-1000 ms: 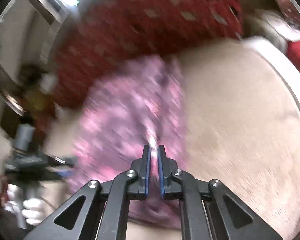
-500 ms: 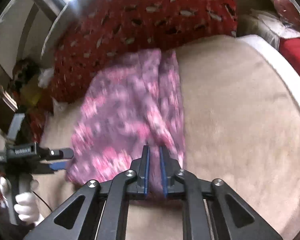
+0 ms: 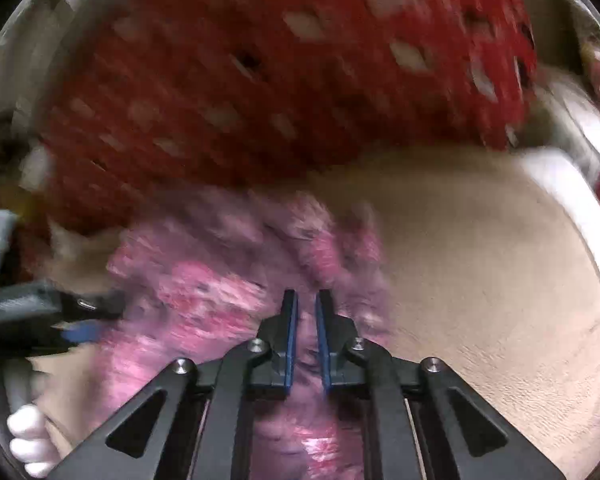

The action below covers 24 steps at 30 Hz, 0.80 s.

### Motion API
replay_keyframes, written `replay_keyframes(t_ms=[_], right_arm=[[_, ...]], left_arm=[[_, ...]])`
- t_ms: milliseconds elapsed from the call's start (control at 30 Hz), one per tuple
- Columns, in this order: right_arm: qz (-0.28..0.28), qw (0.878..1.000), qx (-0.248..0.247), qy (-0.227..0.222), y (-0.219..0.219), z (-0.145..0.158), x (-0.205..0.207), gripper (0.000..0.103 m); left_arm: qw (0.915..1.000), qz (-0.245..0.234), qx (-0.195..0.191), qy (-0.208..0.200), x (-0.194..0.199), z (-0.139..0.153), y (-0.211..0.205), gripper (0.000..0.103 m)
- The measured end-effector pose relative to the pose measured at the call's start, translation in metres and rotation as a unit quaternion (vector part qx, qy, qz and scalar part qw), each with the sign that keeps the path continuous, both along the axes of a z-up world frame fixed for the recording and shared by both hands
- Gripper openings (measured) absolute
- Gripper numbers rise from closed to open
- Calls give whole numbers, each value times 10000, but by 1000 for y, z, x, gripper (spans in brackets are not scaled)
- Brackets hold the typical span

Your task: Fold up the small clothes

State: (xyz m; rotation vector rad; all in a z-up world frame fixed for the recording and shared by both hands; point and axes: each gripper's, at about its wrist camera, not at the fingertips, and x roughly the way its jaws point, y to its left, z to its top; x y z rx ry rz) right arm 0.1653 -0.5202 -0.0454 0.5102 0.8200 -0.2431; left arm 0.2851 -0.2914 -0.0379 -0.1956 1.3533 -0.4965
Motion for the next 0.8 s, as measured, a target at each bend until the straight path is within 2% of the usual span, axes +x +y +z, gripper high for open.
replay_keyframes(t_ms=[33, 100, 167, 200, 400, 433, 500, 567, 600, 700, 767, 800], right_arm=[[-139, 9994, 206, -239, -7, -2, -5, 7], [-228, 9974, 578, -371, -16, -5, -9, 7], [-241, 9971, 568, -437, -17, 0, -13, 12], [-272, 9969, 559, -477, -16, 5, -17, 17], [-81, 9913, 661, -1136, 5, 24, -58, 17], [-30, 9918, 641, -1103, 9, 21, -63, 17], [121, 9985, 301, -446, 22, 3, -63, 15], [68, 9984, 222, -521, 24, 6, -70, 15], [-5, 9980, 329, -545, 22, 9, -74, 19], [-20, 9938, 520, -987, 26, 24, -93, 19], [61, 9952, 375, -900, 33, 21, -97, 21], [133, 9976, 283, -611, 38, 12, -96, 22]], left_arm=[[9999, -9, 32, -126, -2, 3, -2, 84], [9988, -178, 261, -364, -9, 7, -10, 84], [9972, -310, 404, -546, -16, 10, -14, 84], [9969, -331, 428, -576, -17, 11, -13, 84], [9977, -287, 394, -466, -27, 14, -8, 83], [9974, -295, 433, -491, -29, 14, -8, 83], [9974, -304, 457, -461, -36, 15, -5, 84], [9977, -304, 438, -411, -42, 19, -1, 83], [9977, -310, 435, -418, -45, 21, 1, 83], [9971, -328, 481, -491, -53, 24, 5, 83], [9968, -323, 543, -492, -57, 24, 8, 83], [9970, -313, 538, -470, -59, 24, 10, 83]])
